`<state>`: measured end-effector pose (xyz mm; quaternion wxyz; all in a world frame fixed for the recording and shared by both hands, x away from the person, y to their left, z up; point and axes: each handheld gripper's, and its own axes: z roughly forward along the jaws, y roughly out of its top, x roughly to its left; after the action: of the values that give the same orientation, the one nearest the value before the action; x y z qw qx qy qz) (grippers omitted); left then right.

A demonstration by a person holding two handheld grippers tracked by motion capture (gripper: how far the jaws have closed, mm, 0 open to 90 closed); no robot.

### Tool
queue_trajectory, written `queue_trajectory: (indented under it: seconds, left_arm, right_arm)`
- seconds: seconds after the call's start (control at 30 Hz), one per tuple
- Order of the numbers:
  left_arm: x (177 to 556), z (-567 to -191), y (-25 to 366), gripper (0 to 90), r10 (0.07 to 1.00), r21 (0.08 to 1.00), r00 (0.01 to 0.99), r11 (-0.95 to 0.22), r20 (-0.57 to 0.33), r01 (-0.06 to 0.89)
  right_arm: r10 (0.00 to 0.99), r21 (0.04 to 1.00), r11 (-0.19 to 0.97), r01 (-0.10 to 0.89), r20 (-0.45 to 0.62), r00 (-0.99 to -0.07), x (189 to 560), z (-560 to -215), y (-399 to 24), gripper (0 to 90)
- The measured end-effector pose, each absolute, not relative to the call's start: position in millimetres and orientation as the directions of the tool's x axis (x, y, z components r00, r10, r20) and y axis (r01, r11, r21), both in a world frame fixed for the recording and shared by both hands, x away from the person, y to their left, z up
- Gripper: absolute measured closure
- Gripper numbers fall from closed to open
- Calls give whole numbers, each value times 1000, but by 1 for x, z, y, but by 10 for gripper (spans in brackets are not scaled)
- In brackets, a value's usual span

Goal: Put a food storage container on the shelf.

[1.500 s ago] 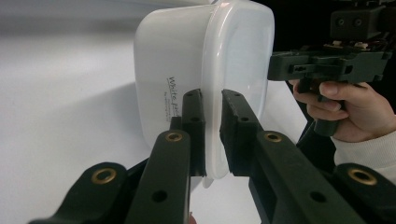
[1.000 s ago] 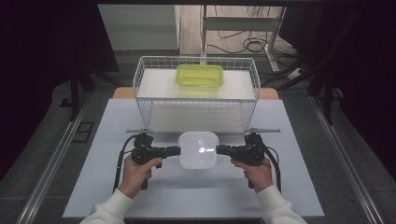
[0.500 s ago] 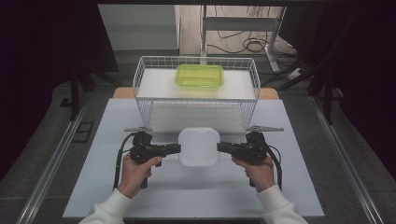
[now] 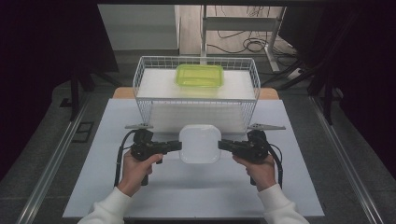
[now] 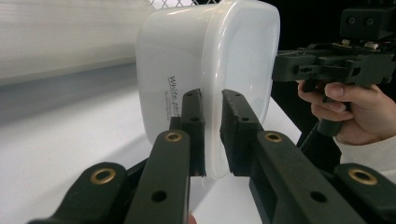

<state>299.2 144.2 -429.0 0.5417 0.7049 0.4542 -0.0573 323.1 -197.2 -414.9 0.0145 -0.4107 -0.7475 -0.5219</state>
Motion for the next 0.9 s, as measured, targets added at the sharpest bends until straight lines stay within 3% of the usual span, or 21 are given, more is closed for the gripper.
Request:
queue_trajectory:
  seconds: [0.9]
  left_arm:
    - [316, -374, 154, 796, 577, 766, 618, 22, -535, 643]
  right_arm:
    - [595, 825, 102, 556, 397, -699, 337, -359, -188, 769]
